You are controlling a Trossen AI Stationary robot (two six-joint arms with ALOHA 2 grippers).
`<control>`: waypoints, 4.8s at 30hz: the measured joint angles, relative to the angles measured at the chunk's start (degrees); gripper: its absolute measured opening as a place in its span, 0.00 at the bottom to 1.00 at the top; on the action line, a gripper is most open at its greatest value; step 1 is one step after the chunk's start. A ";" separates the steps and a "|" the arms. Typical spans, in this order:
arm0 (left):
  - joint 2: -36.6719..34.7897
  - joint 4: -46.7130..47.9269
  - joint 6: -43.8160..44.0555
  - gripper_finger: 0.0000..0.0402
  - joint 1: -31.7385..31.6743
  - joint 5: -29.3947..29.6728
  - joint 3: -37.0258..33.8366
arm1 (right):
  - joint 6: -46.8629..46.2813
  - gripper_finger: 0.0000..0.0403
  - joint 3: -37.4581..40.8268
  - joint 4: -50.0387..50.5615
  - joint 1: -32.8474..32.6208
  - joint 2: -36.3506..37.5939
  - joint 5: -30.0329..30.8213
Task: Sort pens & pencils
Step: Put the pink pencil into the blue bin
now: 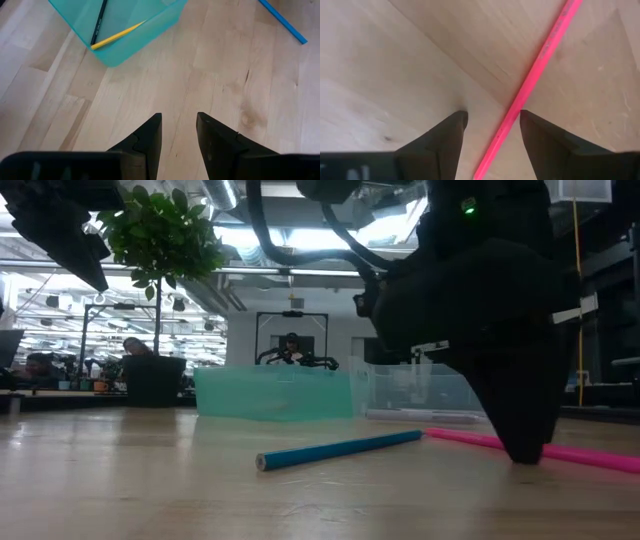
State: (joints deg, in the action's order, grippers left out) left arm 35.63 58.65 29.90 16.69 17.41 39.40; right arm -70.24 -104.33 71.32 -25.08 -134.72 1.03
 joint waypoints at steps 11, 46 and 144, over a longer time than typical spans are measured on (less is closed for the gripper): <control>-0.01 0.00 0.04 0.29 0.00 0.00 0.00 | -0.28 0.50 0.00 -1.72 0.11 0.00 1.04; 0.00 0.00 -0.01 0.29 0.01 0.00 0.00 | -2.63 0.06 -0.09 -10.45 0.22 0.09 -1.83; -0.01 0.04 -0.53 0.29 0.02 0.02 0.00 | 5.97 0.13 -3.23 -16.78 4.63 -0.40 0.35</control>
State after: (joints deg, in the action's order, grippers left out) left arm 35.62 58.70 29.36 16.71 17.43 39.40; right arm -64.27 -107.57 54.54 -20.45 -135.12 1.38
